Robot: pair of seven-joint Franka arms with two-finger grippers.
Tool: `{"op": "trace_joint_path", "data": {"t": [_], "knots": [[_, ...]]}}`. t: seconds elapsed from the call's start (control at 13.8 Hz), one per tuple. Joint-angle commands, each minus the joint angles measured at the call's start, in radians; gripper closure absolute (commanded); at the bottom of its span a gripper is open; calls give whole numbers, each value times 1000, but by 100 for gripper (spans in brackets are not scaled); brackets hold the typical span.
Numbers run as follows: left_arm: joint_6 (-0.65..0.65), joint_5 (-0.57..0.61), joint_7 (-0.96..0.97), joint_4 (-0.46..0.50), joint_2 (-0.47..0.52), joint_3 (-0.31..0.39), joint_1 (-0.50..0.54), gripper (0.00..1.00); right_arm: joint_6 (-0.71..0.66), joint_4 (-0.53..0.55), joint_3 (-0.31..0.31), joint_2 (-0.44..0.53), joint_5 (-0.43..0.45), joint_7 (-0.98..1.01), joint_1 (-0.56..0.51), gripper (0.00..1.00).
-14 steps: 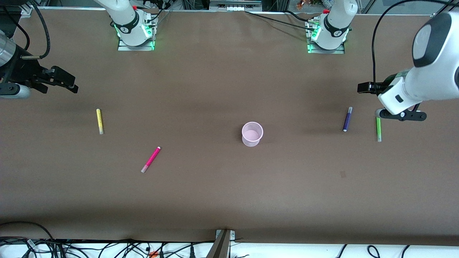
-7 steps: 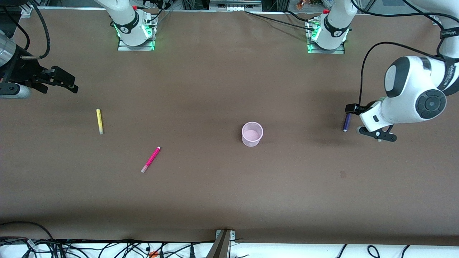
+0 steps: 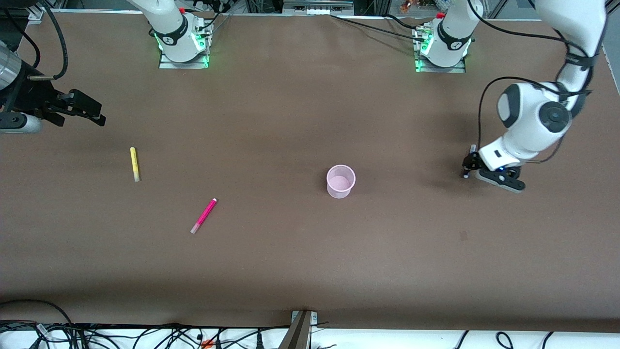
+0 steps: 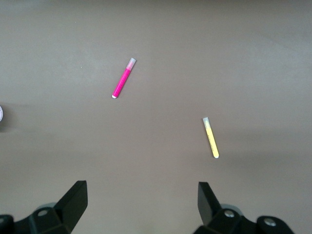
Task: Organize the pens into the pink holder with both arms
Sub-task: 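Lower the left gripper onto the blue pen and grasp it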
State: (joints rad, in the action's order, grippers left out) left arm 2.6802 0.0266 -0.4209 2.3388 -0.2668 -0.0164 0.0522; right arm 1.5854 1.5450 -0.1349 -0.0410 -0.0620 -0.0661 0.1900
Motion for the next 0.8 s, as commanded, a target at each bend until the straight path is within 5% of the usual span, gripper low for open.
{"op": "trace_joint_path", "data": {"t": [0.0,0.44,0.73], "knots": [[47,13,-12,30,-35,-2,-5,0,-18,-20,0,-5,5,3,3,0],[24,12,1,27,-71,-2,-3,0,-18,-20,0,-5,5,0,3,0],[26,10,85,21,-109,-2,-3,54,-18,-20,0,-5,5,0,3,0]]}}
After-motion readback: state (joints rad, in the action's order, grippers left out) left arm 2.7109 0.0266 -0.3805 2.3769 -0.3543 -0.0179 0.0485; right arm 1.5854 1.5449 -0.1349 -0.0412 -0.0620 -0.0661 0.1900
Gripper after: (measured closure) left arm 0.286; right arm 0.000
